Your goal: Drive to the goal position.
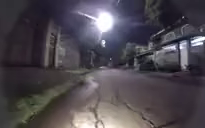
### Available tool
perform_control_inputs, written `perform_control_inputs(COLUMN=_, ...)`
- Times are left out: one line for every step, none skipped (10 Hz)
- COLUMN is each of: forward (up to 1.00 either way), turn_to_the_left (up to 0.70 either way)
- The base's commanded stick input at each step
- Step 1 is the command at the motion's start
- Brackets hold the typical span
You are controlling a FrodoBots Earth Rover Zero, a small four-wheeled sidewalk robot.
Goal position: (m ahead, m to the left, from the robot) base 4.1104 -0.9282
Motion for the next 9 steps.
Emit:
perform_control_inputs(forward=0.5, turn_to_the_left=0.0)
perform_control_inputs(forward=0.5, turn_to_the_left=0.0)
perform_control_inputs(forward=0.5, turn_to_the_left=0.0)
perform_control_inputs(forward=0.5, turn_to_the_left=0.0)
perform_control_inputs(forward=0.5, turn_to_the_left=0.0)
perform_control_inputs(forward=0.5, turn_to_the_left=0.0)
perform_control_inputs(forward=0.5, turn_to_the_left=0.0)
perform_control_inputs(forward=0.5, turn_to_the_left=0.0)
perform_control_inputs(forward=0.5, turn_to_the_left=0.0)
